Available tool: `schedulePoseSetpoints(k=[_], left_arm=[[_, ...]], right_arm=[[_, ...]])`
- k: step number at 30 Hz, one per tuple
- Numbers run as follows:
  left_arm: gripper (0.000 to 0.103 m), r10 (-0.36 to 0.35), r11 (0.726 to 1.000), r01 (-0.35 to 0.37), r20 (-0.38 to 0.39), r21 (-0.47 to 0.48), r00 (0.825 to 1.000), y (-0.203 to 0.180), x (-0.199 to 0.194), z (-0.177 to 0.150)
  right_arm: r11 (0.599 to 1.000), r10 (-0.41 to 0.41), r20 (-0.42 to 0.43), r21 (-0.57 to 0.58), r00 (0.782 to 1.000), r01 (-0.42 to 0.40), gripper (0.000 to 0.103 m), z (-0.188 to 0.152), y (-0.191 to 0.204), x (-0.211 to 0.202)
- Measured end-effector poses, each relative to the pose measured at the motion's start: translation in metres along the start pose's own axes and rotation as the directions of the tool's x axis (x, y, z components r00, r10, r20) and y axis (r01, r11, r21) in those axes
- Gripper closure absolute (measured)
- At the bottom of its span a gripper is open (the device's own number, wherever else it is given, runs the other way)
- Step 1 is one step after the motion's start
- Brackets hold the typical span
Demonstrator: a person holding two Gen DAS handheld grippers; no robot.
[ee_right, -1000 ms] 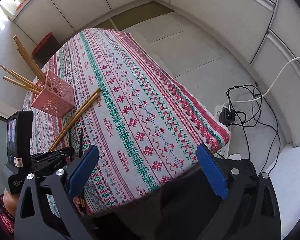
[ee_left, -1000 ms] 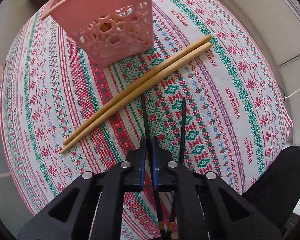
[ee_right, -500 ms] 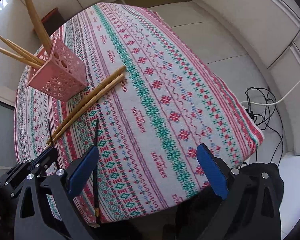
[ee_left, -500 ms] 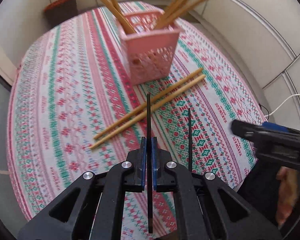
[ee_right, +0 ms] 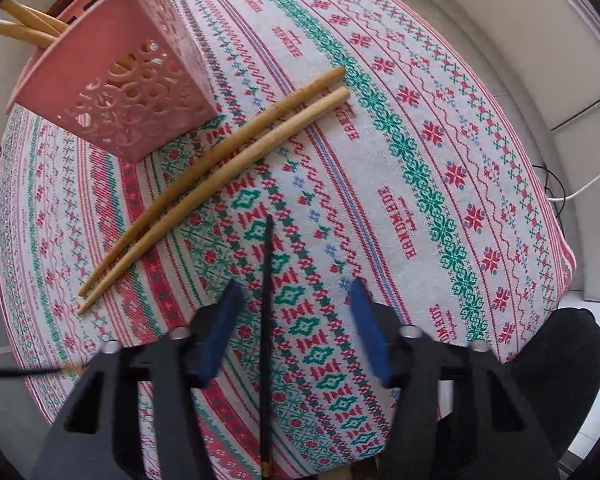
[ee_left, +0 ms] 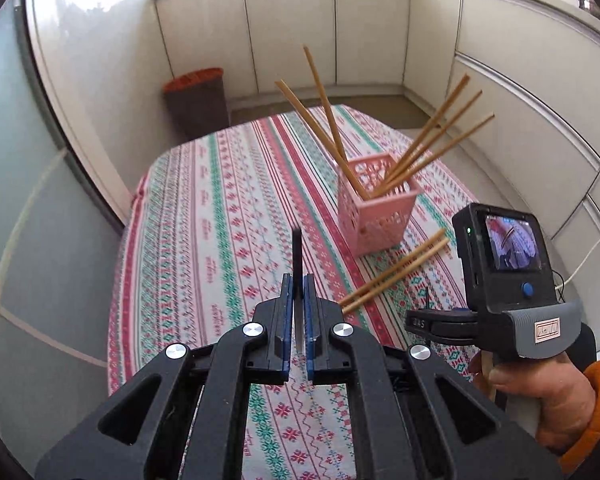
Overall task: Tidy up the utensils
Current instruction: 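Lift the black chopstick with the left gripper while the right gripper grasps the other, then carry the black chopsticks toward the pink holder with both grippers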
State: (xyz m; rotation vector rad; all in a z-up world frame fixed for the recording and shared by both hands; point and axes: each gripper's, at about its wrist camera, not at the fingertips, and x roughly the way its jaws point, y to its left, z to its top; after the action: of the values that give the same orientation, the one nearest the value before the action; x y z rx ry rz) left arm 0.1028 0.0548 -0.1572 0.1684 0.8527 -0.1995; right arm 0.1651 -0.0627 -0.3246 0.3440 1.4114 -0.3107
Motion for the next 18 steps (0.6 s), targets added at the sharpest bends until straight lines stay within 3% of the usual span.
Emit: schedulePoseSetpoints(k=[3, 5, 10, 18], left_arm=[[0.099, 0.011, 1.0, -0.011, 0.034, -0.003, 0.999, 0.002, -0.01, 0.005], [0.099, 0.011, 1.0, -0.01, 0.05, -0.008, 0.999, 0.003, -0.017, 0.007], [0.099, 0.019, 1.0, -0.018, 0.079, -0.016, 0.997, 0.003, -0.029, 0.008], [0.099, 0.038, 0.999, -0.037, 0.111, -0.01, 0.993, -0.002, -0.039, 0.01]], right_arm=[[1.0, 0.019, -0.002, 0.022, 1.0, -0.019, 0.092, 0.003, -0.002, -0.002], [0.999, 0.038, 0.0, 0.028, 0.999, -0.038, 0.097, 0.004, -0.005, -0.002], [0.988, 0.127, -0.002, 0.088, 0.992, -0.126, 0.098, 0.003, -0.035, -0.013], [0.974, 0.196, 0.087, 0.101, 0.977, -0.205, 0.098, -0.003, -0.082, -0.057]])
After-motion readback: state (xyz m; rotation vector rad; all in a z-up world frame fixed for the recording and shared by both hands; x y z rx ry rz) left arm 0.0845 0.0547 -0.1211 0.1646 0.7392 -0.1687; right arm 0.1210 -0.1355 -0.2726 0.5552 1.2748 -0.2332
